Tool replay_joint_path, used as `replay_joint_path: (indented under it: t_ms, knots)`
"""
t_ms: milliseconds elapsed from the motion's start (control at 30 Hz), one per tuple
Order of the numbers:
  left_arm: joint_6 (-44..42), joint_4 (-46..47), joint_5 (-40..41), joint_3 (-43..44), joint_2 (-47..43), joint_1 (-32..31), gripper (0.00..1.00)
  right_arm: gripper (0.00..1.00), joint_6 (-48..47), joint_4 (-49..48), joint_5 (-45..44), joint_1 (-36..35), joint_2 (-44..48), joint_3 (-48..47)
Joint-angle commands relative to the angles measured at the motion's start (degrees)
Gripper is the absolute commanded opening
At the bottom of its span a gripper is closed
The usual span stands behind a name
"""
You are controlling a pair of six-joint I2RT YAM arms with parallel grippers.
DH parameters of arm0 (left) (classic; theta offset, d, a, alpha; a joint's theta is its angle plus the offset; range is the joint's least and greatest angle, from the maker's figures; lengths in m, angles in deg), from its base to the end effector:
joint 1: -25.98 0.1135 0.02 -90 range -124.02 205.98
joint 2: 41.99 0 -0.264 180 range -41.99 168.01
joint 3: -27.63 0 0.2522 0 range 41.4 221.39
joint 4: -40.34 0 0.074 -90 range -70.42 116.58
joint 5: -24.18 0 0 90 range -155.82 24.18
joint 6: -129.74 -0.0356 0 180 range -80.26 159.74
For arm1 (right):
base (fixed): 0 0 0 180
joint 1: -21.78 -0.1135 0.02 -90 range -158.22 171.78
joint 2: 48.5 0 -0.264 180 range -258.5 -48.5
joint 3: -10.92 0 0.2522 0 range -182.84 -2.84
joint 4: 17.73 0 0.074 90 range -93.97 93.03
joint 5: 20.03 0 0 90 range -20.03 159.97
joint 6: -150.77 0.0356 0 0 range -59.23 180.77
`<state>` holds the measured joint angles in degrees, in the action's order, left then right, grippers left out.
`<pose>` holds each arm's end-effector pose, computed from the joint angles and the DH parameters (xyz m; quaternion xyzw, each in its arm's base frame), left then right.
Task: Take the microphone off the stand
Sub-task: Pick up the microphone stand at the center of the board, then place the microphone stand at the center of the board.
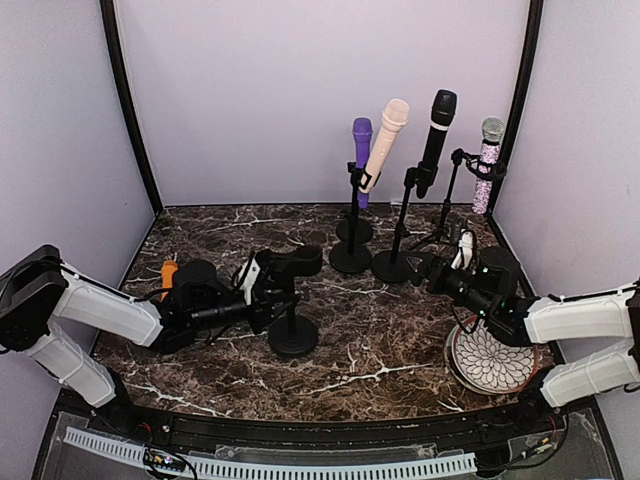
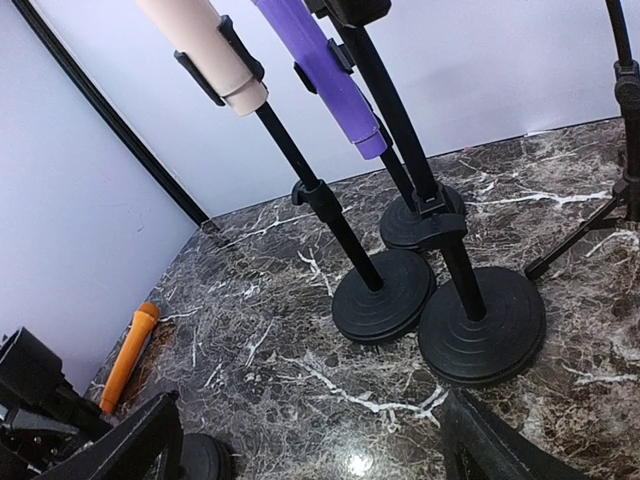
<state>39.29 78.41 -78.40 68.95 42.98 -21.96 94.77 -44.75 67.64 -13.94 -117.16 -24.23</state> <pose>0.1869 -0.2187 0.1918 0.3689 0.6414 -0.3432 0.5786 0.1982 0.1407 0.2078 0.0023 0.7460 0.3681 0.5550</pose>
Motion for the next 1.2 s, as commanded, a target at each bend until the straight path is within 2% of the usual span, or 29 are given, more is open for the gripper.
replay_joint_path:
  t_ms: [0,100,333,467,633,900,1067,1167]
  knots:
    - [-4.5,1.9,-0.7,4.8,-2.6,7.0,0.07,0.9,0.5,-3.4,0.7,0.2,-1.1,-0.2]
    - [-7.2,1.1,-1.0,9.8,0.8,11.4,0.07,0.9,0.6,-3.9,0.8,0.2,-1.8,-0.4]
    - [-6.6,6.4,-3.9,23.8,13.3,21.7,0.07,0.9,0.6,-4.9,0.5,0.1,-2.9,-0.9]
    - [-4.6,9.1,-4.3,32.9,21.7,24.9,0.07,0.89,0.8,-5.0,0.5,0.2,-3.5,-1.2]
    - [-4.4,6.0,-5.7,45.2,30.7,26.7,0.08,0.89,1.2,-4.7,0.4,0.1,-3.0,-0.7]
    - [-3.2,-0.5,-7.5,53.8,38.6,29.4,0.11,0.89,1.9,-3.9,-0.9,0.2,-1.5,0.9]
    - [-3.3,-3.2,-8.0,55.9,41.3,29.9,0.12,0.89,2.0,-3.9,-1.5,0.1,-1.2,1.3]
    - [-3.3,-4.7,-8.3,56.9,42.1,29.9,0.16,0.89,2.0,-3.2,-2.8,0.1,-1.5,1.3]
